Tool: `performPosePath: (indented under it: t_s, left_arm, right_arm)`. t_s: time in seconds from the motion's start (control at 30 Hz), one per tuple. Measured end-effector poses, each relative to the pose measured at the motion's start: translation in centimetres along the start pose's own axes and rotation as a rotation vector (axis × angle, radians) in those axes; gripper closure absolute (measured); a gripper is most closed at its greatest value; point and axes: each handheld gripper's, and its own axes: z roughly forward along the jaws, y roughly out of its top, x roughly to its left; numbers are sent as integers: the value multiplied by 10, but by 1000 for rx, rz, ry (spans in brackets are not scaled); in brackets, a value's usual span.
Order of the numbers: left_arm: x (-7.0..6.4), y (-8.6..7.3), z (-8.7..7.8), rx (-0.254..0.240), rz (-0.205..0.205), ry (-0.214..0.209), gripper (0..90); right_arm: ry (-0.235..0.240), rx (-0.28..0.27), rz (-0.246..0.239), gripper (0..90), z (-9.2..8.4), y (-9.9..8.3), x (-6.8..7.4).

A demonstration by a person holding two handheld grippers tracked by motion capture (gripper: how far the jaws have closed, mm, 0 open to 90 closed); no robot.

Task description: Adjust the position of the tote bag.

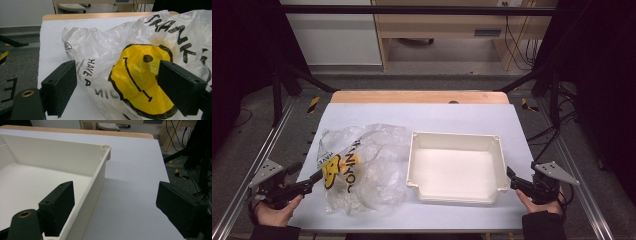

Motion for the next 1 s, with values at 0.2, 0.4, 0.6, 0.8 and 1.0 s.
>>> performPosePath:
  t_s: [0.2, 0.4, 0.6, 0.8, 1.0]
  left_arm:
    - [-7, 4, 2, -8, 10, -2, 156]
    - [-14, 9, 0, -37, 12, -15, 160]
    - [-24, 15, 2, -45, 35, -24, 167]
    - [-34, 23, 5, -44, 62, -38, 169]
    - [-50, 31, 7, -46, 85, -67, 180]
  right_arm:
    - [6, 5, -4, 160, 0, 0, 2]
    - [6, 9, 2, 154, 1, 0, 5]
    - [12, 20, -7, 155, 2, 0, 7]
    - [11, 22, -9, 163, 2, 1, 10]
    - [24, 18, -8, 166, 1, 3, 14]
